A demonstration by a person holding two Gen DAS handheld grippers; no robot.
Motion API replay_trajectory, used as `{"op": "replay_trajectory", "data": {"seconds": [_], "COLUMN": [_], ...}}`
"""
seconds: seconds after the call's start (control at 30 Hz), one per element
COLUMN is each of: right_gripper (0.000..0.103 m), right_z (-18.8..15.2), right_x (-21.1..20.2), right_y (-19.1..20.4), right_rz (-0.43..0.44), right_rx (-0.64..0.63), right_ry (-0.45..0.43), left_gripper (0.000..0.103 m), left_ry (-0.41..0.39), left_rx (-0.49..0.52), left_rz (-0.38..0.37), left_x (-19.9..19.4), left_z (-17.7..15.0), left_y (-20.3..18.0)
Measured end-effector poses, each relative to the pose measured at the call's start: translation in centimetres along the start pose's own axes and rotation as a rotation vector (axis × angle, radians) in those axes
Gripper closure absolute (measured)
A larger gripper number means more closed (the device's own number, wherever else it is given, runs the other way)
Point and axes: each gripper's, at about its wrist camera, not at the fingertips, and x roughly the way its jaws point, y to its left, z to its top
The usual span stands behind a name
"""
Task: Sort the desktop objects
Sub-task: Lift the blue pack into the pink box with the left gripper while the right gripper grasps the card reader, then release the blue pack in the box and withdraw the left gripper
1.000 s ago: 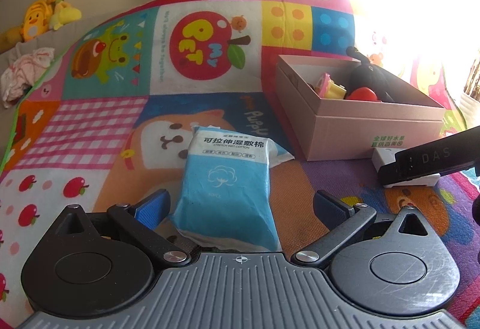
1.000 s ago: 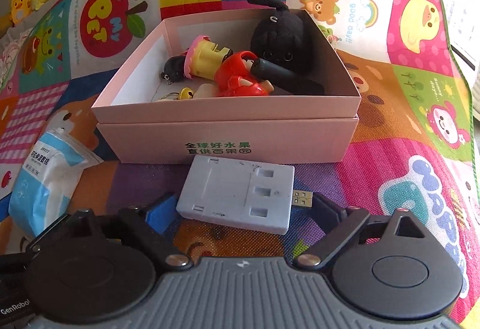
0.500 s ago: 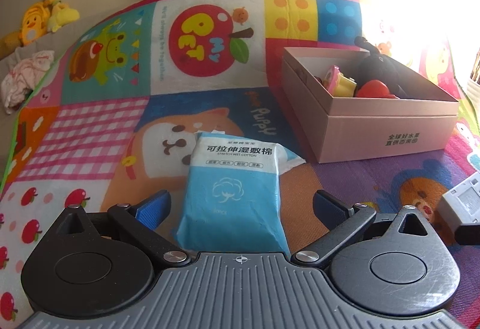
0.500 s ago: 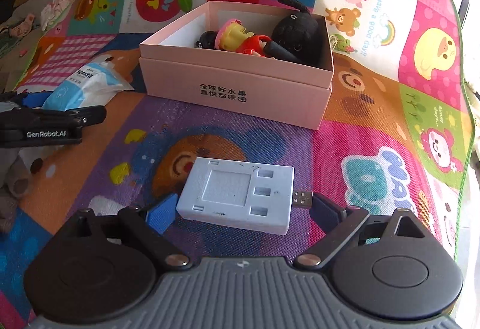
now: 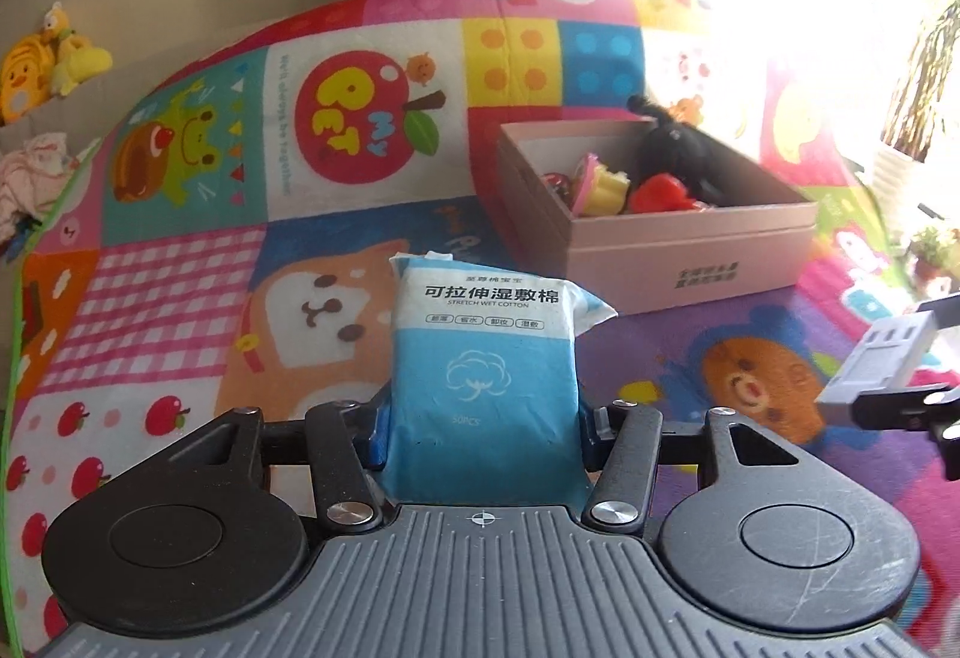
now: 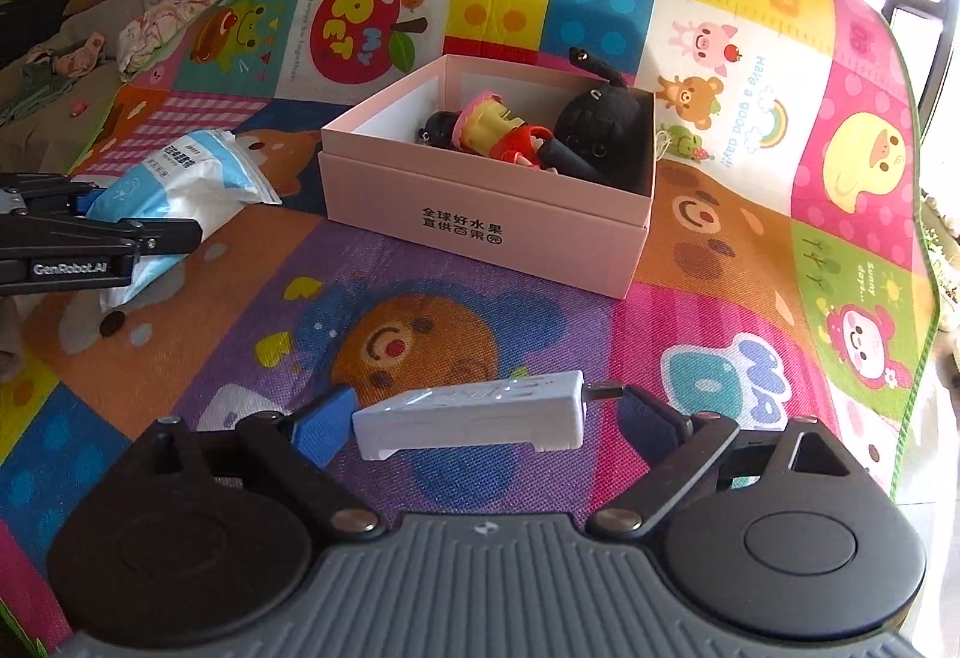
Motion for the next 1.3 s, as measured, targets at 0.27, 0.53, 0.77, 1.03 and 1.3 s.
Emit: {"op": "replay_trajectory", "data": {"seconds": [0.27, 0.53, 0.77, 1.03, 1.3], "right_gripper": [0.009, 0.009, 0.025, 0.013, 0.002], "right_z": [0.6, 0.1, 0.2, -0.4, -2.0], "right_x": [-1.5, -1.3, 0.1, 0.1, 0.3], "right_y": [-0.3, -0.3, -0.8, -0.7, -0.8], "right_rz": [-0.009, -0.020, -0.009, -0.044, -0.052], "right_rx": [-0.001, -0.003, 0.011, -0.084, -0.155], "right_ry": [-0.071, -0.077, -0.038, -0.037, -0.035], "left_gripper": [0.045, 0.044, 0.013, 0.006, 0.003], "left_ry": [-0.178, -0.147, -0.110, -0.115, -0.026], "left_rx": [-0.007, -0.106, -0.127, -0.009, -0.087], "left_rz": [-0.086, -0.123, -0.103, -0.007, -0.051], "left_x": [-0.8, 8.4, 11.0, 8.4, 6.1], "left_z": [7.6, 10.1, 8.7, 5.1, 1.9], "left_y": [-2.3, -4.6, -3.9, -3.0, -1.8]}}
